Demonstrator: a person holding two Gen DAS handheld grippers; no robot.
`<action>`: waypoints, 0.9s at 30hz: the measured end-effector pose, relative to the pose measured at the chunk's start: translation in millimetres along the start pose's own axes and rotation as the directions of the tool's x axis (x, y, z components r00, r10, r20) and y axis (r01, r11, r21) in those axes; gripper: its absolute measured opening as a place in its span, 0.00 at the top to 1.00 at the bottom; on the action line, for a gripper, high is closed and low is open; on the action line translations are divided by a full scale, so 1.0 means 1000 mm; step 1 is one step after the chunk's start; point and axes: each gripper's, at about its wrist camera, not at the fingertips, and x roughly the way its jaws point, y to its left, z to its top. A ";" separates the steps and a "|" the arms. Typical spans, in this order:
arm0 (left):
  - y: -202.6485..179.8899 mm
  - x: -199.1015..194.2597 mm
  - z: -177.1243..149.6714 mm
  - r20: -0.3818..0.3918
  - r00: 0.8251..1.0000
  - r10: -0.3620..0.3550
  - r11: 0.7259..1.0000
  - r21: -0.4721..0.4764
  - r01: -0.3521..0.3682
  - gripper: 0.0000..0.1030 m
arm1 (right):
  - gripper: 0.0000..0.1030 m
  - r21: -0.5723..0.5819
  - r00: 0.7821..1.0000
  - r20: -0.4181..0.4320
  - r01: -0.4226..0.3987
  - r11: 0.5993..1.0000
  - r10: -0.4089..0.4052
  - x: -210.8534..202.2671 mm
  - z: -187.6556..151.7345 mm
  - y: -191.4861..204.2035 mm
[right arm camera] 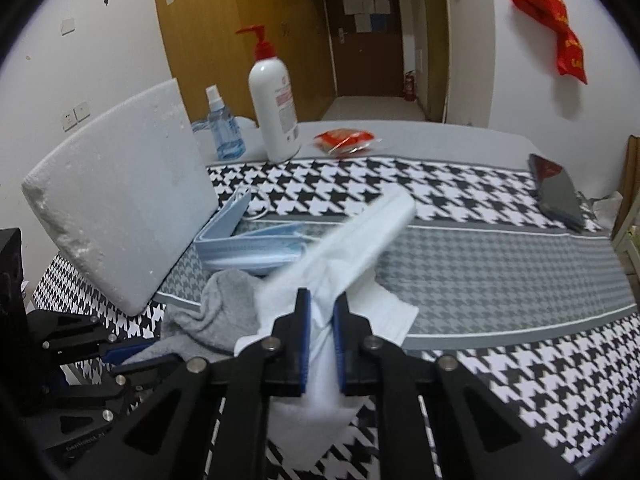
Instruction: Organize soft objects
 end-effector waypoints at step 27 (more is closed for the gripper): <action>-0.006 -0.034 -0.007 0.070 0.995 0.072 0.997 0.016 -0.073 0.29 | 0.87 0.115 0.996 -0.008 0.088 0.990 -0.087 -0.040 -0.053 -0.040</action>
